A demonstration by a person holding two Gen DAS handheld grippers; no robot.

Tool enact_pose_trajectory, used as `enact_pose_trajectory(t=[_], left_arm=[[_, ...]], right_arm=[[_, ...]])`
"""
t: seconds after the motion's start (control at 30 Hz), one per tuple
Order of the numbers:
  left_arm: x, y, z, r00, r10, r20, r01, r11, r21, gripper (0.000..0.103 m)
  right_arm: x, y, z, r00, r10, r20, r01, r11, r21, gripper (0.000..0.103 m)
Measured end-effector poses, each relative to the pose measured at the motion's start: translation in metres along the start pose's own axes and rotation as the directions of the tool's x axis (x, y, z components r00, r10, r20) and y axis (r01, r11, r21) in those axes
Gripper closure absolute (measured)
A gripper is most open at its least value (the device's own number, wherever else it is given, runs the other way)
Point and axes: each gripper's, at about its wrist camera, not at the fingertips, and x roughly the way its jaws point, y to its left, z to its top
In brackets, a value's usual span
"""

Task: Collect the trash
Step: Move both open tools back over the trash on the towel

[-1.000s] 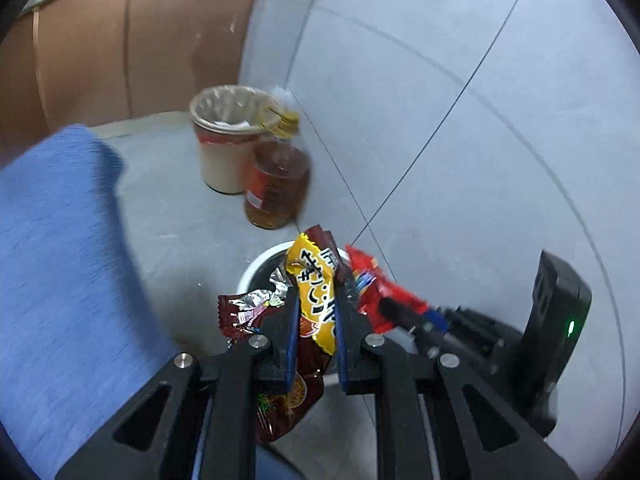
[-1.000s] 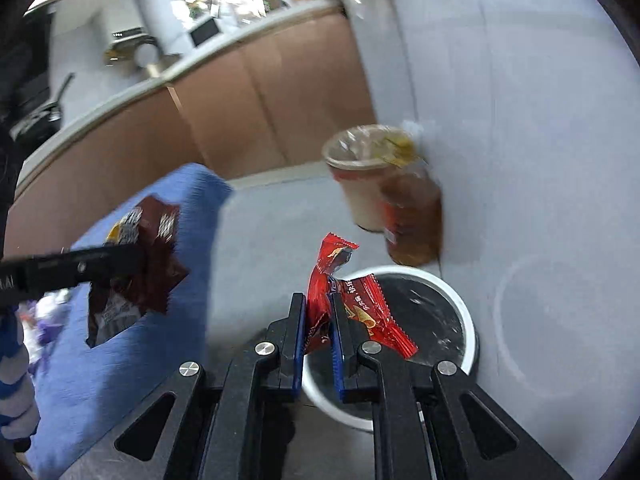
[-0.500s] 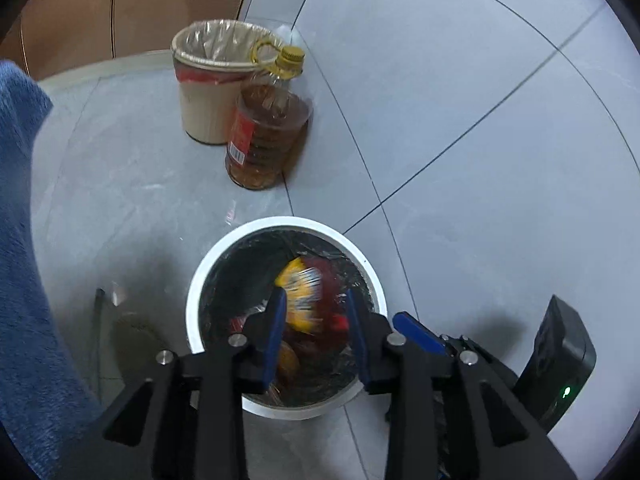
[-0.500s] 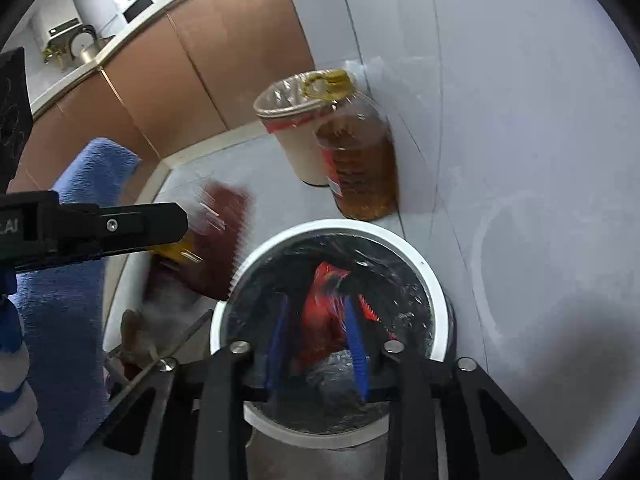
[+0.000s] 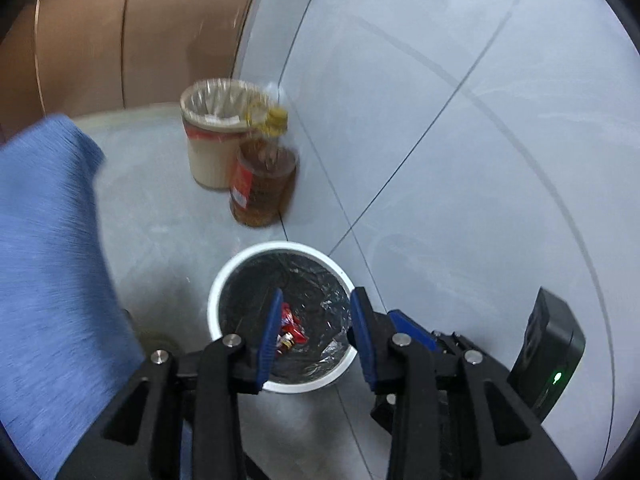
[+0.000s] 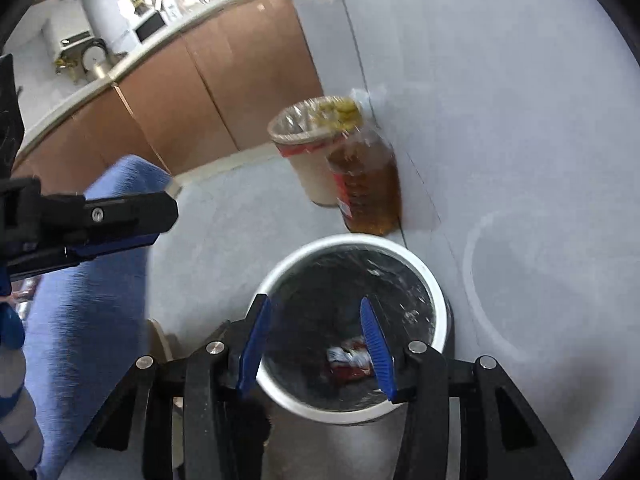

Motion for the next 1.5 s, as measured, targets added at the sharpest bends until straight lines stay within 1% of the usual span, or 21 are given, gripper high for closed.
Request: enact_pose_trajectory(t=[0.07,0.13,0.17,0.23,0.3,0.4,0.47,0.57,0.7,0.73,0.8,0.83,0.9,1.03,1.13,1.17,1.2,1.27,1.37,1.43,1.5], left_arm=[[-0.030,-0.002,-0.005,0.998,0.025,0.050,-0.025,1.000,0.017,0.069],[-0.061,-0.003,-0.011,0.993,0.058,0.106,-0.062,0.998,0.031,0.065],[-0.080,-0.003,-0.016,0.986,0.084,0.146,-0.091,0.995,0.038,0.062],[-0.115,-0.002,-0.026,0.966,0.134,0.221,-0.147,0.988,0.046,0.061],[-0.141,0.000,-0.034,0.952,0.154,0.264,-0.170,0.985,0.038,0.061],[-0.189,0.008,-0.051,0.924,0.188,0.334,-0.206,0.978,0.021,0.061],[-0.215,0.011,-0.061,0.911,0.206,0.358,-0.226,0.974,0.017,0.061],[-0.257,0.017,-0.080,0.880,0.240,0.410,-0.264,0.965,0.001,0.061],[-0.310,0.031,-0.107,0.839,0.283,0.464,-0.303,0.952,-0.032,0.057],[-0.320,0.035,-0.111,0.832,0.289,0.473,-0.308,0.951,-0.040,0.056],[-0.344,0.042,-0.126,0.806,0.320,0.498,-0.334,0.940,-0.065,0.051],[-0.356,0.047,-0.135,0.789,0.341,0.511,-0.352,0.933,-0.078,0.050],[-0.376,0.054,-0.150,0.765,0.369,0.528,-0.376,0.921,-0.099,0.048],[-0.409,0.071,-0.175,0.727,0.409,0.551,-0.404,0.904,-0.137,0.047],[-0.434,0.092,-0.193,0.706,0.442,0.554,-0.414,0.891,-0.185,0.047],[-0.441,0.099,-0.196,0.699,0.452,0.555,-0.415,0.888,-0.201,0.046],[-0.449,0.106,-0.202,0.688,0.465,0.557,-0.419,0.881,-0.219,0.044],[-0.459,0.117,-0.213,0.677,0.484,0.555,-0.421,0.873,-0.248,0.041],[-0.472,0.136,-0.228,0.661,0.512,0.548,-0.435,0.857,-0.276,0.040],[-0.474,0.145,-0.235,0.662,0.520,0.539,-0.440,0.852,-0.283,0.040],[-0.469,0.153,-0.238,0.669,0.525,0.525,-0.445,0.850,-0.282,0.040]], right_arm=[[-0.023,0.016,0.005,0.999,0.016,0.044,-0.015,1.000,-0.023,0.059],[-0.047,0.033,0.008,0.995,0.031,0.091,-0.027,0.999,-0.043,0.058],[-0.057,0.038,0.010,0.993,0.039,0.112,-0.033,0.998,-0.051,0.056],[-0.084,0.054,0.013,0.985,0.053,0.162,-0.042,0.996,-0.074,0.053],[-0.108,0.069,0.015,0.976,0.073,0.205,-0.054,0.994,-0.096,0.052],[-0.142,0.093,0.019,0.959,0.108,0.261,-0.074,0.988,-0.138,0.051],[-0.168,0.111,0.019,0.943,0.139,0.301,-0.089,0.981,-0.172,0.050],[-0.200,0.137,0.017,0.920,0.186,0.344,-0.112,0.968,-0.225,0.049],[-0.237,0.167,0.012,0.892,0.245,0.380,-0.134,0.946,-0.295,0.047],[-0.247,0.177,0.010,0.883,0.264,0.388,-0.142,0.938,-0.315,0.047],[-0.258,0.192,0.007,0.873,0.285,0.395,-0.148,0.928,-0.342,0.047],[-0.267,0.201,0.004,0.866,0.301,0.400,-0.152,0.920,-0.362,0.047],[-0.279,0.214,-0.001,0.854,0.328,0.403,-0.165,0.907,-0.388,0.046],[-0.302,0.235,-0.010,0.833,0.375,0.406,-0.183,0.880,-0.437,0.045],[-0.315,0.249,-0.014,0.820,0.413,0.396,-0.206,0.859,-0.468,0.045],[-0.320,0.253,-0.017,0.817,0.422,0.394,-0.211,0.854,-0.476,0.045],[-0.322,0.257,-0.018,0.814,0.429,0.391,-0.215,0.849,-0.483,0.044],[-0.326,0.265,-0.021,0.810,0.444,0.383,-0.224,0.838,-0.497,0.044],[-0.325,0.275,-0.020,0.809,0.460,0.365,-0.239,0.826,-0.511,0.044],[-0.322,0.281,-0.021,0.811,0.468,0.351,-0.249,0.819,-0.517,0.044],[-0.314,0.289,-0.020,0.817,0.475,0.327,-0.263,0.812,-0.521,0.044]])
